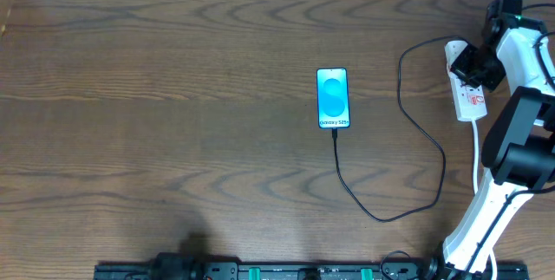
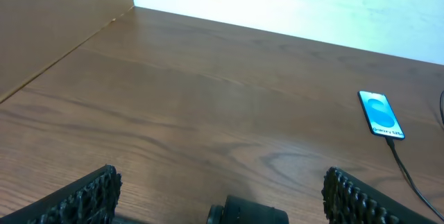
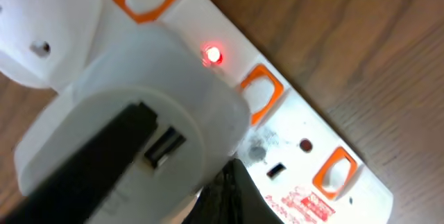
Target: Plug charger to phone and switch on socket
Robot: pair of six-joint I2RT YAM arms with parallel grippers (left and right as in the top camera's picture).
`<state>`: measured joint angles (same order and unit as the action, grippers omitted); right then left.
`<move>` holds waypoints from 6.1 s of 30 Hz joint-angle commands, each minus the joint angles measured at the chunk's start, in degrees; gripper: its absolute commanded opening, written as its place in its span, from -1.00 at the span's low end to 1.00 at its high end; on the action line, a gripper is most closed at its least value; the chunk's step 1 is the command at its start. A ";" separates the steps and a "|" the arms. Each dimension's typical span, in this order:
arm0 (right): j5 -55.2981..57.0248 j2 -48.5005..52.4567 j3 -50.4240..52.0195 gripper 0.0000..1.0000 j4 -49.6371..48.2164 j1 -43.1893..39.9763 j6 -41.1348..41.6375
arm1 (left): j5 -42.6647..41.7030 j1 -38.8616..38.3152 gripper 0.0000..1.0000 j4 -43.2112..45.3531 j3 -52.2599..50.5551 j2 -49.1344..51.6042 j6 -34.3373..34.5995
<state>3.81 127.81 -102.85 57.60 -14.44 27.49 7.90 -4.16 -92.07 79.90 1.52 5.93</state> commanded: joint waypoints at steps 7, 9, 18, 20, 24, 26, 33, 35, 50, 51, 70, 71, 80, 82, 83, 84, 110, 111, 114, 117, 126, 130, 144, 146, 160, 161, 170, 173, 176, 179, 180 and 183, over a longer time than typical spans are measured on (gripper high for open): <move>5.40 -22.80 0.42 -0.98 -0.81 -4.74 2.36 | 0.74 0.26 0.86 -1.53 -0.28 -0.83 -0.35; 3.69 -28.39 0.42 -0.98 -2.60 -5.44 2.95 | 0.74 0.33 0.85 -1.55 -0.31 -0.96 -0.35; -12.33 -50.10 0.42 -0.92 -16.04 -5.70 2.91 | 0.72 5.55 0.85 -1.51 -0.83 -1.36 -0.33; -14.93 -53.13 0.42 -0.92 -17.16 -5.70 2.86 | 0.72 5.75 0.85 -1.51 -0.83 -1.36 -0.33; -16.63 -57.79 0.42 -0.91 -13.09 -5.70 -0.35 | 0.72 5.75 0.85 -1.51 -0.83 -1.36 -0.33; -16.26 -59.32 0.48 -0.92 -11.85 -5.70 -0.96 | 0.74 5.75 0.86 -1.53 -0.83 -1.36 -0.33; -16.20 -62.58 0.48 -0.78 -11.50 -2.97 -1.03 | 0.72 5.75 0.85 -1.60 -0.83 -1.33 -0.33; -16.22 -63.76 0.48 -0.71 -11.50 -1.86 -2.54 | 0.72 5.75 0.85 0.83 -0.94 -1.33 -0.33; -16.17 -73.57 0.55 -0.70 -10.01 -1.18 -4.04 | 0.07 5.75 0.85 30.21 -20.92 -1.33 7.30; -16.11 -74.03 0.55 -0.69 -10.01 -1.03 -4.04 | 0.09 5.75 0.86 32.26 -23.56 -1.33 8.74; -11.58 -78.12 0.55 -0.55 -10.01 5.90 -4.46 | 0.09 5.75 0.85 66.49 -63.78 -1.31 18.38; -11.43 -78.38 0.55 -0.55 -10.01 6.01 -4.46 | 0.09 5.75 0.86 68.48 -65.48 -1.31 18.38; -9.46 -79.47 0.55 -0.52 -10.01 7.15 -4.46 | 0.09 5.75 0.86 81.20 -75.21 -1.31 18.38; -9.46 -79.52 0.55 -0.52 -10.01 7.15 -4.44 | 0.07 5.75 0.85 82.36 -76.15 -1.31 18.38; -9.49 -79.52 0.55 -0.52 -9.99 7.15 -4.44 | 0.09 5.75 0.85 82.49 -76.41 -1.31 18.36; -9.49 -79.52 0.55 -0.53 -9.99 7.15 -4.44 | 0.09 5.75 0.85 82.64 -76.63 -1.31 18.36; -9.81 -79.54 0.55 -0.49 -9.81 7.41 -4.39 | -1.88 5.75 0.86 88.59 -79.67 -1.18 18.16; -9.88 -79.54 0.55 -0.48 -9.81 7.41 -4.37 | -1.88 5.75 0.86 88.59 -79.67 -1.18 18.16; -9.99 -79.54 0.55 -0.47 -9.81 7.41 -4.37 | -1.88 5.75 0.86 88.59 -79.67 -1.18 18.16; -9.99 -79.56 0.55 -0.46 -9.84 7.41 -4.39 | -1.88 5.75 0.86 88.59 -79.67 -1.18 18.16; -9.92 -82.77 0.55 -0.45 -9.81 7.43 -4.42 | -1.88 5.75 0.86 88.59 -79.67 -1.18 18.16; -9.92 -84.70 0.55 -0.46 -9.42 7.43 -4.42 | -1.88 5.75 0.86 88.59 -79.67 -1.18 18.16; -9.97 -86.40 0.55 -0.46 -9.31 7.43 -4.39 | -1.88 5.75 0.86 88.59 -79.67 -1.18 18.16; -9.97 -86.40 0.55 -0.45 -9.31 7.43 -4.39 | -1.88 5.75 0.86 88.59 -79.67 -1.18 18.16; -10.03 -86.40 0.55 -0.49 -9.60 7.41 -3.74 | -3.91 5.75 0.86 88.32 -79.67 -1.18 2.95; -10.14 -86.40 0.55 -0.50 -9.60 7.41 -3.32 | -4.52 5.75 0.86 88.30 -79.67 -1.18 0.39; -13.25 -86.40 0.55 -0.52 -10.38 7.41 -3.08 | -5.97 5.75 0.86 88.13 -79.67 -1.18 -1.40; -13.22 -86.40 0.55 -0.39 -11.32 7.41 -3.10 | -5.97 5.75 0.86 88.13 -79.67 -1.18 -1.40; -13.18 -86.36 0.55 -0.03 -11.98 7.41 -3.10 | -5.97 5.75 0.86 88.13 -79.67 -1.18 -1.42; -13.18 -86.20 0.61 0.66 -11.19 7.41 -3.10 | -5.97 5.75 0.86 88.13 -79.67 -1.18 -1.42; -13.16 -86.14 0.72 0.98 -10.40 7.41 -3.10 | -5.97 5.75 0.86 88.13 -79.67 -1.18 -1.40; -13.16 -85.83 1.44 0.99 -8.11 7.41 -3.13 | -5.97 5.75 0.86 88.13 -79.67 -1.18 -1.42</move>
<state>-9.13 41.71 -102.21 48.23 -7.51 24.43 1.91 1.45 -2.79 1.98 0.58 5.67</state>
